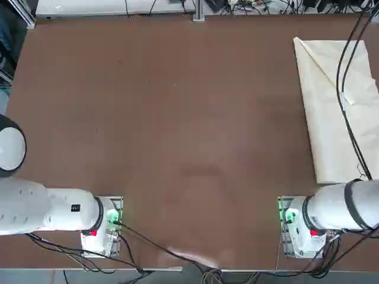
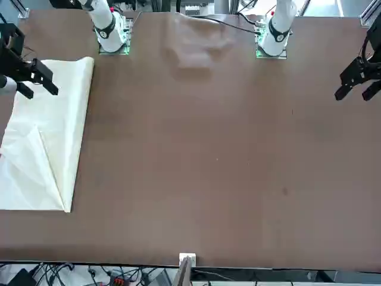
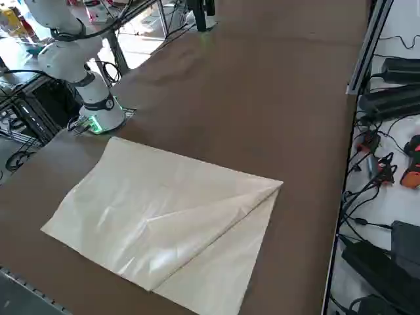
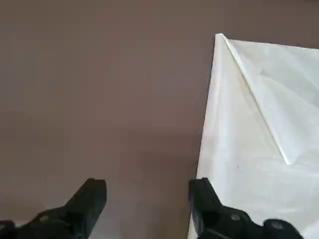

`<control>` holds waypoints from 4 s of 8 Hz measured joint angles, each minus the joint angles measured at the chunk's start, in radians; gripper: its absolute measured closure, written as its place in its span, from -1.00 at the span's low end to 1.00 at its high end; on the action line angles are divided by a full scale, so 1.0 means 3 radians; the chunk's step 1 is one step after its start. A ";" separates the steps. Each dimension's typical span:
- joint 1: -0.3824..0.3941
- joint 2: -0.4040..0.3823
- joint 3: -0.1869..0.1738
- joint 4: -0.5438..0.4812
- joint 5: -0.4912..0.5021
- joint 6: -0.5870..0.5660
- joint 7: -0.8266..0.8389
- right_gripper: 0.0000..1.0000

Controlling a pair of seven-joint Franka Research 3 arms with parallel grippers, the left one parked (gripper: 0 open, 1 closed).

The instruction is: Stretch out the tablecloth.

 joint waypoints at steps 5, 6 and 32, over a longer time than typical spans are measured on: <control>0.0000 0.0018 0.0000 -0.0005 -0.0002 -0.0047 0.0000 -1.00; 0.0000 0.0051 0.0000 -0.0022 -0.0004 -0.0119 0.0000 -1.00; -0.1753 0.1260 -0.0136 -0.1583 -0.0454 0.3116 -0.4208 -1.00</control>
